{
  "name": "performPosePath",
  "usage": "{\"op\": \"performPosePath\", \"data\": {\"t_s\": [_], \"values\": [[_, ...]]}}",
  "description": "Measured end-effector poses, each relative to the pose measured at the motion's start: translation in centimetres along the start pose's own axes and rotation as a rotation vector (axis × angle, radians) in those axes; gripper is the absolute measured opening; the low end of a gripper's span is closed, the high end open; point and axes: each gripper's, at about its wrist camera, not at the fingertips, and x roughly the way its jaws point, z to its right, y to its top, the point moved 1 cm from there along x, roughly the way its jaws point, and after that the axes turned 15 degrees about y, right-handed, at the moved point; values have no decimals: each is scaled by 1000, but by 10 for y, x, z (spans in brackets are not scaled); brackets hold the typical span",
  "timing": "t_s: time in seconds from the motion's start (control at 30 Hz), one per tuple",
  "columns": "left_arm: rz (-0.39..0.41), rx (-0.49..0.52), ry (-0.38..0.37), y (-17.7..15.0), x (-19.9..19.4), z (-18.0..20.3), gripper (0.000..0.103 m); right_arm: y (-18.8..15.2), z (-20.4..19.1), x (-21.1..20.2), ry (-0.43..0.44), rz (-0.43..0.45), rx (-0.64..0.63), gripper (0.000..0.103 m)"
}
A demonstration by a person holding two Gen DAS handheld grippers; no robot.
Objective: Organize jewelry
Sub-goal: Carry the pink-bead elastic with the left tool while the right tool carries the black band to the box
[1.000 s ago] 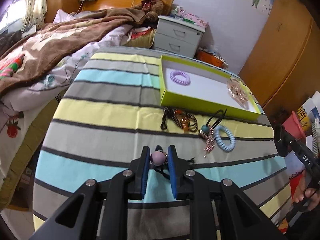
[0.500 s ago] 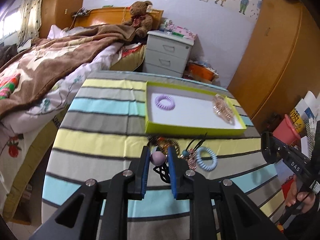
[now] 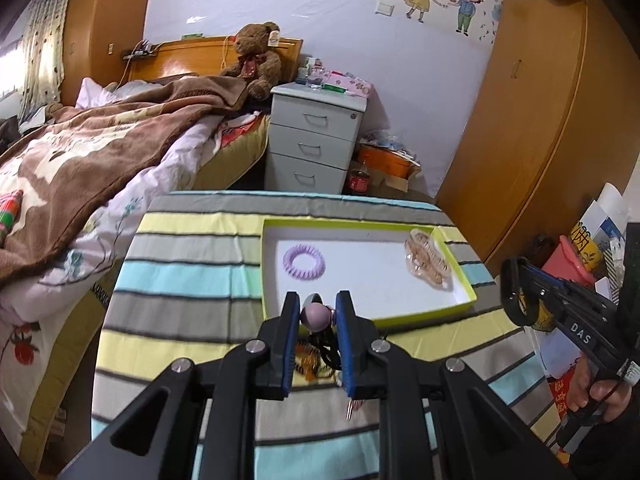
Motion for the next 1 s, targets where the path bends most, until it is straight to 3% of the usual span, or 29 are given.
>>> {"op": "performPosePath", "data": {"t_s": [0.37, 1.0], "values": [[-13, 7, -28, 30, 45, 12, 19, 39, 17, 62, 12, -74, -5, 11], [-131, 7, 14, 17, 121, 21, 19, 44, 38, 178, 26, -247, 23, 11]]}}
